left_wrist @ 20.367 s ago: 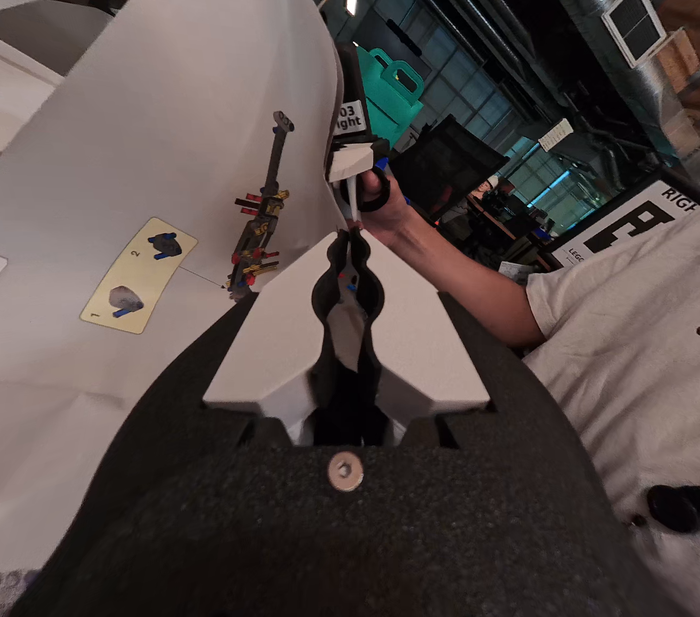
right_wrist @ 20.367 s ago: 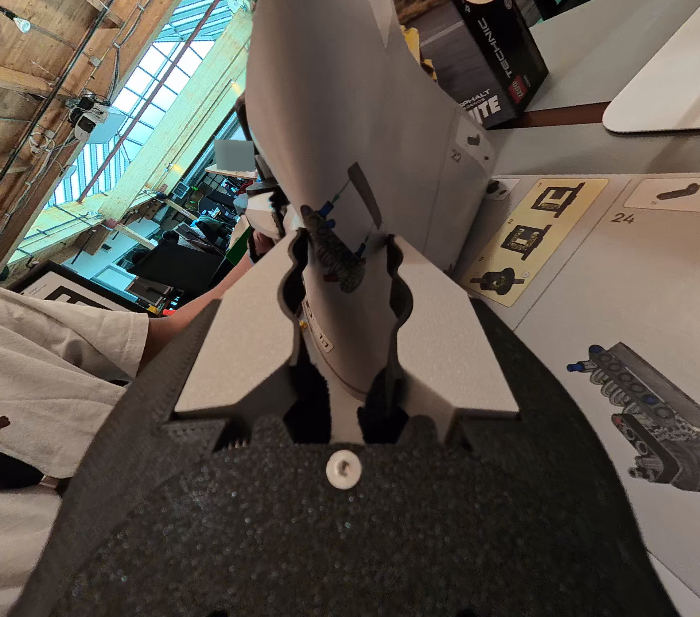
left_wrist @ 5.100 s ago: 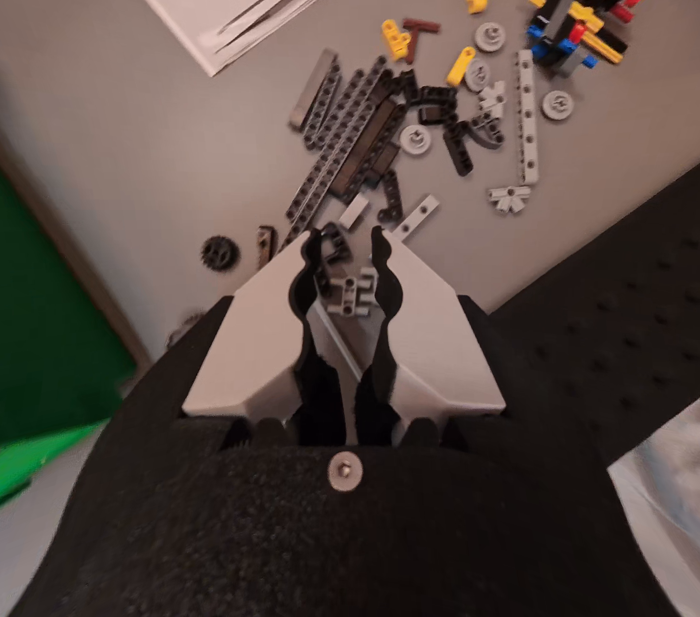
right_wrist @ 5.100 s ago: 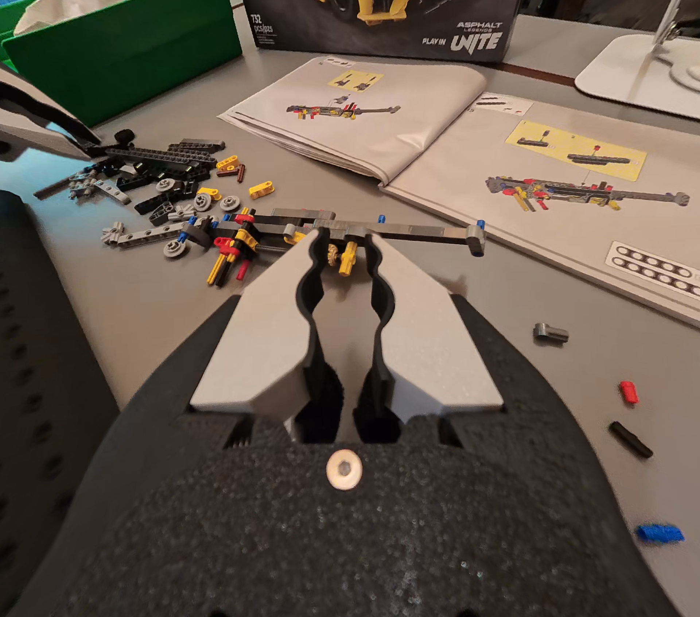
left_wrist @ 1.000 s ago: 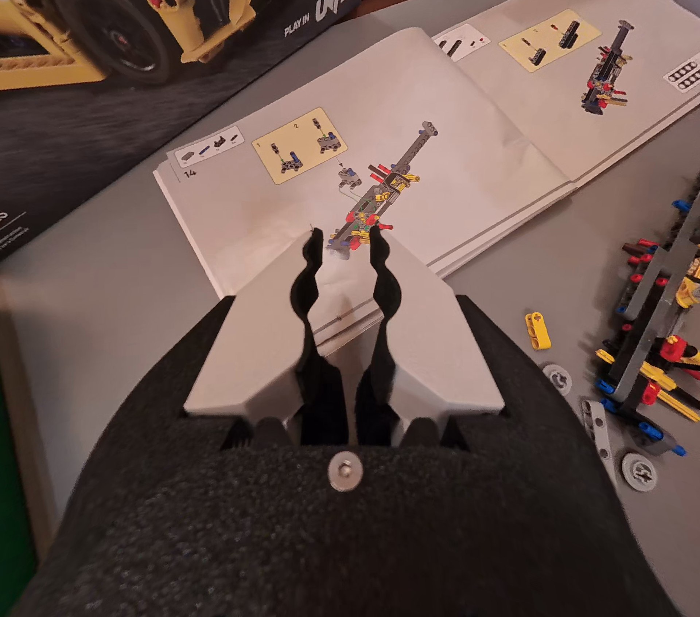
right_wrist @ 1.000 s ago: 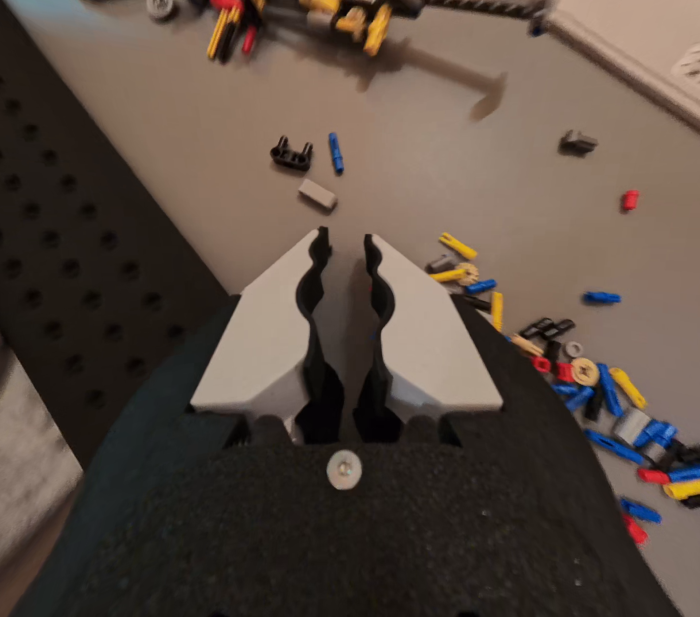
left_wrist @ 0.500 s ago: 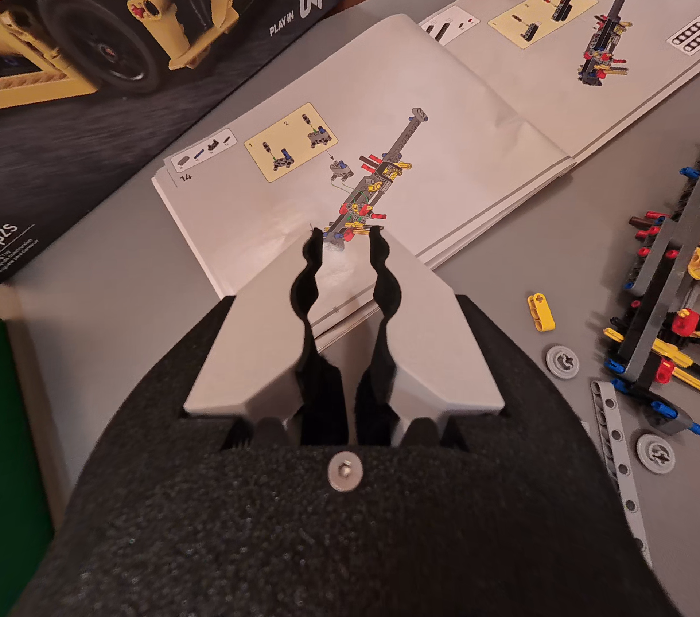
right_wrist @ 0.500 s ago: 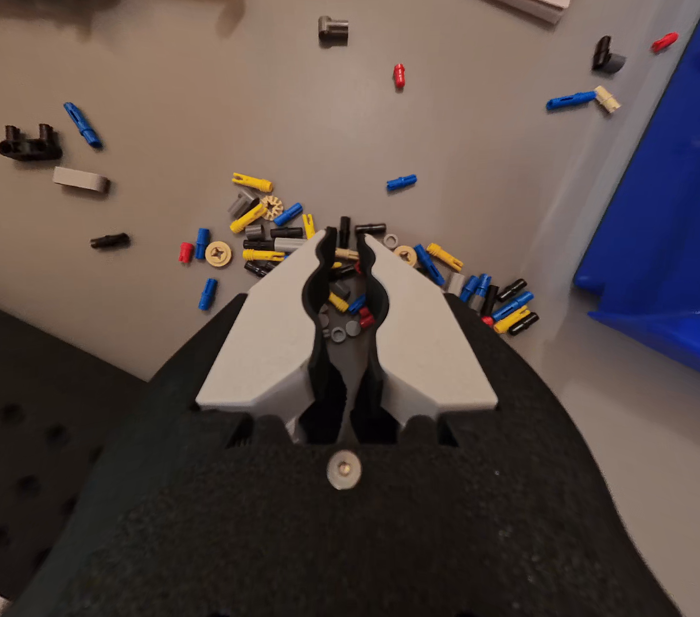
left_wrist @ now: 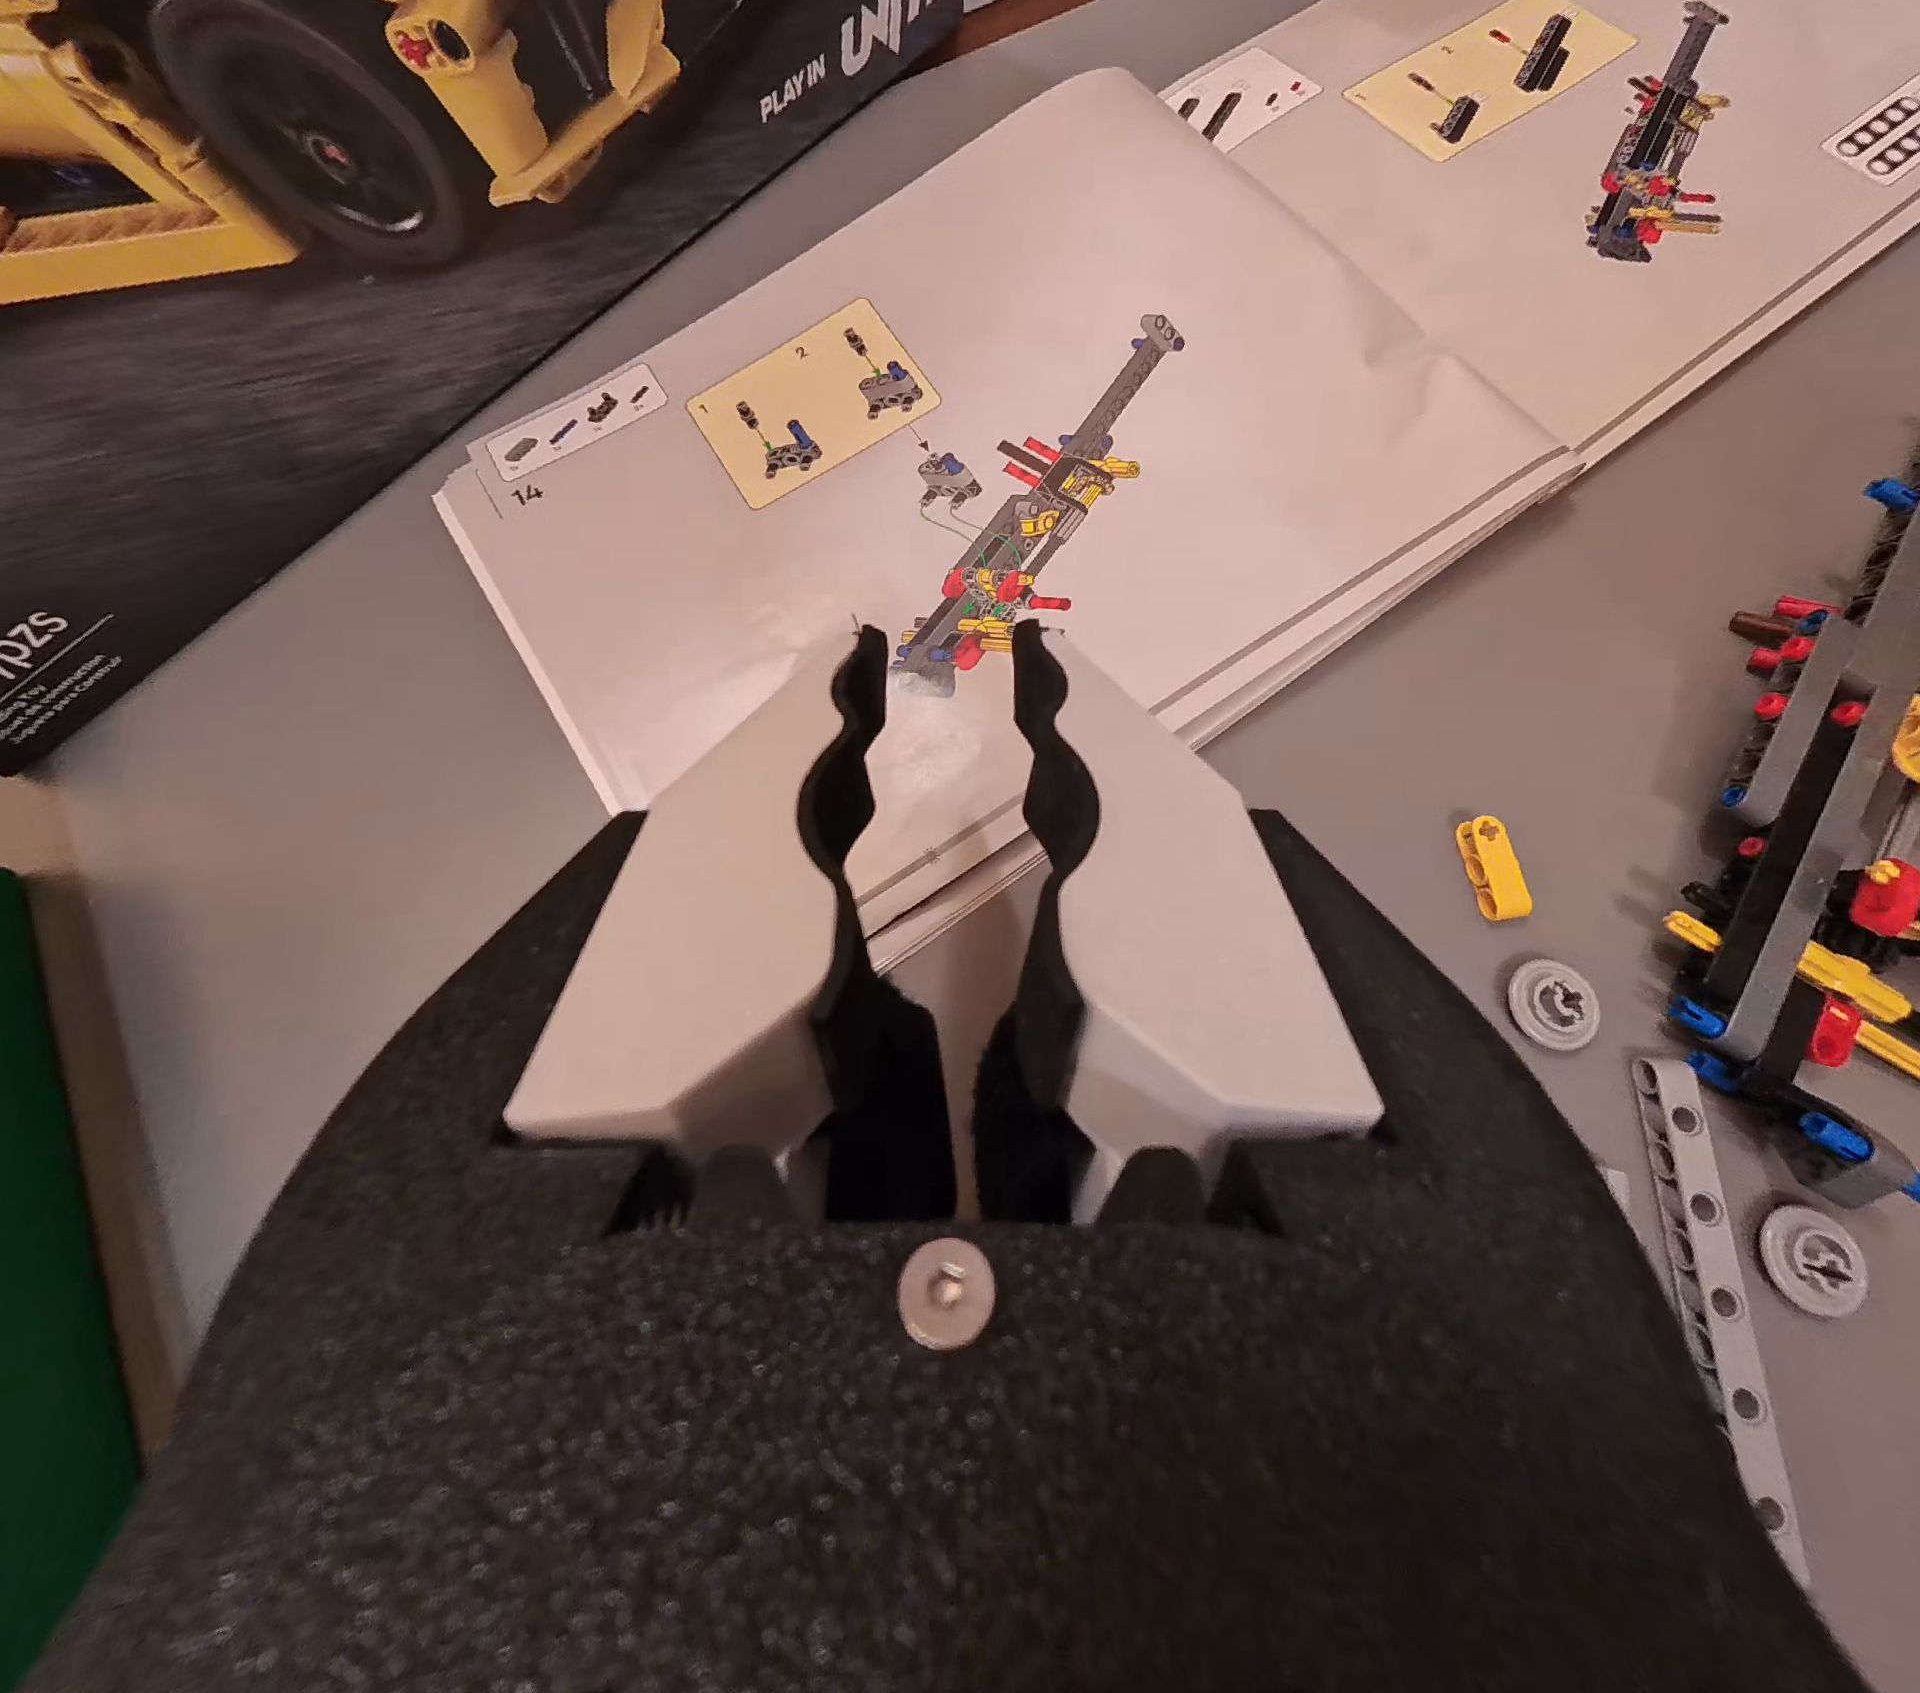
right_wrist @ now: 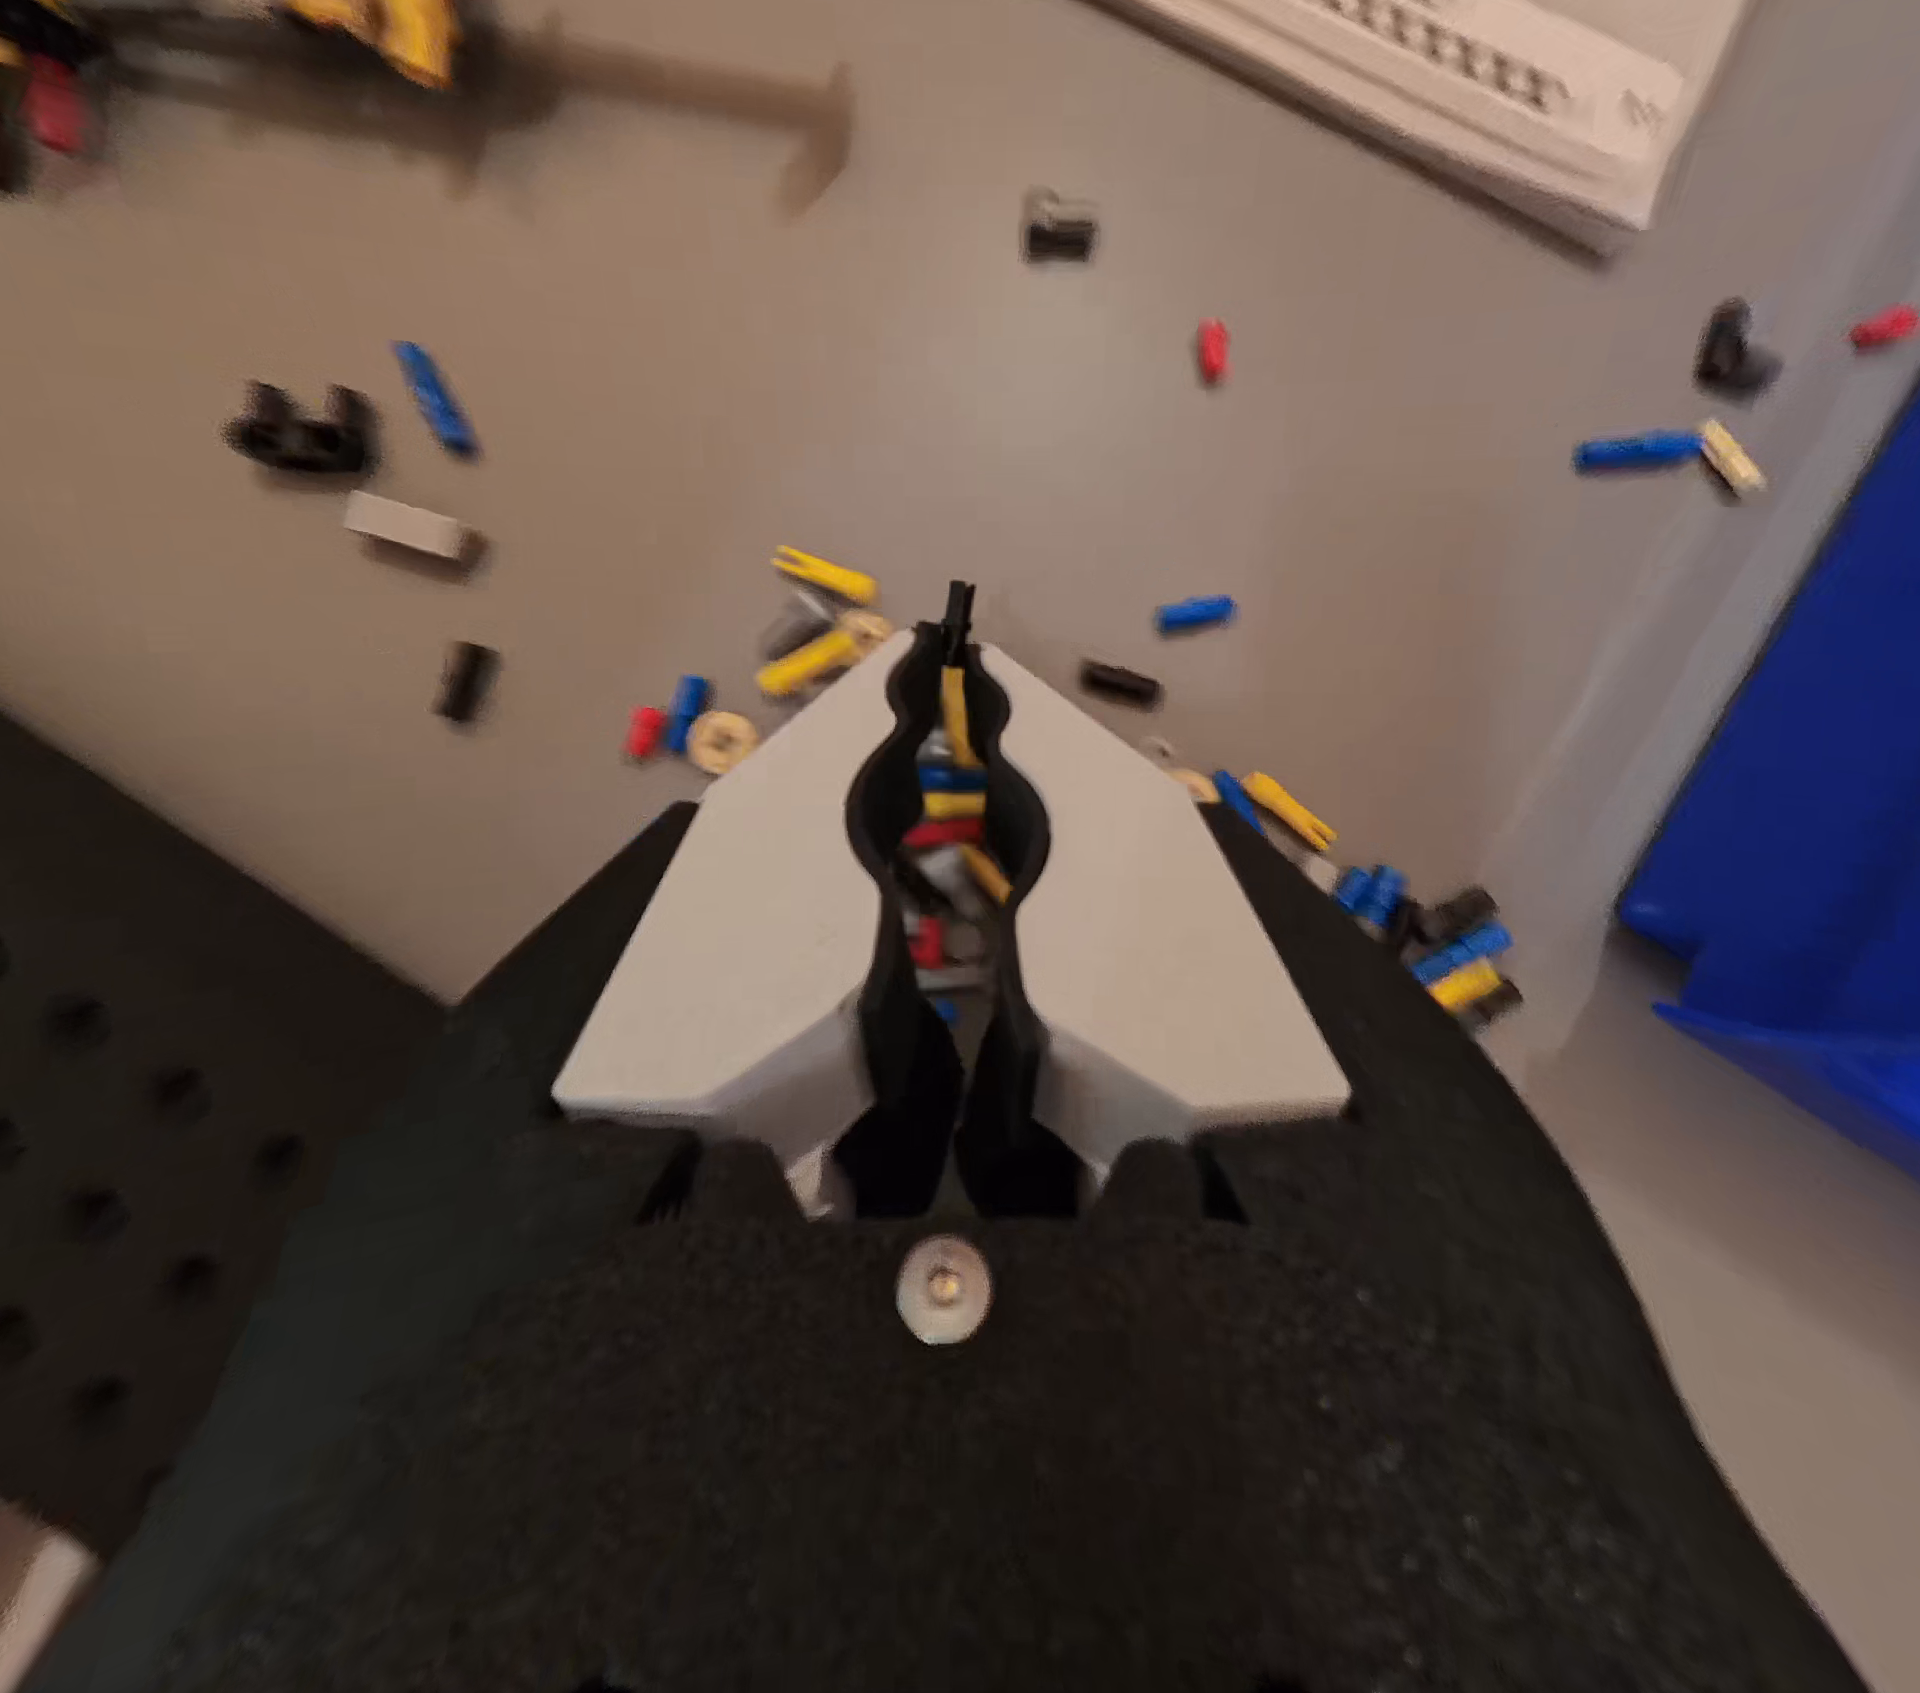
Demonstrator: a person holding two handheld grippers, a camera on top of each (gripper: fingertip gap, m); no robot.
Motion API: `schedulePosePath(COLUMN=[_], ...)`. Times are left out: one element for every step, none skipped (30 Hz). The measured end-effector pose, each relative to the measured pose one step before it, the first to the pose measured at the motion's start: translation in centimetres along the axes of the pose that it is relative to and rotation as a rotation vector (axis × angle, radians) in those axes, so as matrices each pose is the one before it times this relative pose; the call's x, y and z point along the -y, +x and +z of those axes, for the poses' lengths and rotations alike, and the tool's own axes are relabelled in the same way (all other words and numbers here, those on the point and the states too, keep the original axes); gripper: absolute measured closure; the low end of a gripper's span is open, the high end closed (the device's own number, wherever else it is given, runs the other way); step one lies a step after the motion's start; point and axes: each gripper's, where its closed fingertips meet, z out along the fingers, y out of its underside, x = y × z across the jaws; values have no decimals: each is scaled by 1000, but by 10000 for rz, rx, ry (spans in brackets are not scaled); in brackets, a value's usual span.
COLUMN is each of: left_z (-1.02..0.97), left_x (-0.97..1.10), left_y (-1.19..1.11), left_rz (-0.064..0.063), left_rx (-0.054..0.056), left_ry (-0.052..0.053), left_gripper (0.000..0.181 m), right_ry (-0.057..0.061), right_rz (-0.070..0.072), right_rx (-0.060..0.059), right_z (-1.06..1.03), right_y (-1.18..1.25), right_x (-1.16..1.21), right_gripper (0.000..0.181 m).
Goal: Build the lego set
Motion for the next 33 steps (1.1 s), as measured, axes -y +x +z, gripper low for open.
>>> schedulePosePath(left_z=[11, 27, 41, 74, 87, 73, 53, 37, 11, 10, 11, 5, 26, 25, 38, 29, 24, 14, -8, 0, -22, -5, -4, -10, -58, -100, -123, -156, -160, -139, -108, -35, 25], left_x=[-11, -10, -17, -42, -55, -50, -67, -97, -98, -86, -80, -59, -70, -97, -82, -73, -84, -104, -150, -176, -173, -169, -180, -194, -220, -148, 36, 151, 178, 213, 250, 210, 115], left_y=[4, 13, 38, 56, 61, 47, 30, 6, -41, -32, -11, -20, -51, -111, -115, -89, -87, -113, -166, -235, -266, -297, -369, -592, -872, -811, -441, -228, -89, 69, 90, 137, 203], left_rz=[-8, -11, -10, -11, -8, 4, 20, 24, 16, -1, -23, -28, -24, -23, -27, -34, -34, -20, -8, -5, -20, -52, -91, -148, -213, -238, -225, -233, -229, -185, -156, -123, -83], left_rx=[-7, -11, -18, -33, -35, -19, -10, 9, 27, 8, -12, -20, -10, 19, 18, -6, -10, 5, 34, 53, 54, 49, 63, 192, 378, 339, 116, 10, -37, -95, -83, -91, -124], left_ry=[7, 9, 2, -12, -24, -20, -24, -30, -21, -20, -13, 3, -14, -29, -24, -20, -14, -14, -32, -39, -28, -21, -34, -46, -77, -49, 60, 141, 146, 156, 167, 130, 61], left_gripper=[158, 158, 158, 158, 158, 158, 158, 158, 158, 158, 158, 158, 158, 158, 158, 158, 158, 158, 158, 158, 158, 158, 158, 158, 158, 158, 158, 158, 158, 158, 158, 158, 158], right_ry=[446, 372, 208, 49, -132, -244, -254, -258, -254, -226, -141, -62, -68, -45, 10, -3, 69, 217, 373, 464, 580, 695, 728, 694, 614, 475, 290, 147, 89, -10, -161, -302, -428], right_rz=[-162, -170, -153, -134, -143, -126, -160, -141, -51, -16, -45, -44, -74, -93, -49, -26, 72, 163, 214, 200, 137, 53, -38, -81, -87, -134, -149, -94, -42, -16, 25, 13, -17], right_rx=[588, 621, 608, 541, 328, -7, -5, 65, -66, -90, 58, -7, -55, -61, -95, -30, 21, 55, 31, -11, -80, -135, -153, -241, -214, -100, -92, 31, 124, 201, 83, 26, 148], right_z=[-302, -132, 164, 455, 641, 703, 665, 626, 510, 368, 237, 140, 100, 51, -13, -26, -84, -206, -316, -339, -296, -153, 67, 336, 617, 911, 1160, 1320, 1457, 1534, 1539, 1512, 1389], right_y=[-1377, -1554, -1593, -1447, -1010, -331, -210, -216, 69, 138, -98, -11, 34, 38, 95, 68, 81, 105, 215, 330, 456, 514, 533, 648, 542, 336, 345, 114, -78, -228, -58, 46, -161], right_x=[1004, 955, 762, 502, 153, -94, -209, -255, -293, -268, -169, -80, -109, -64, -4, -38, 81, 357, 655, 907, 1213, 1516, 1699, 1806, 1794, 1678, 1461, 1336, 1332, 1189, 878, 489, 187], right_gripper=[179, 179, 179, 179, 178, 178, 178, 178, 178, 178, 178, 178, 178, 178, 178, 177, 174, 173, 172, 170, 168, 166, 163, 160, 158, 157, 157, 157, 158, 158, 158, 158, 158])
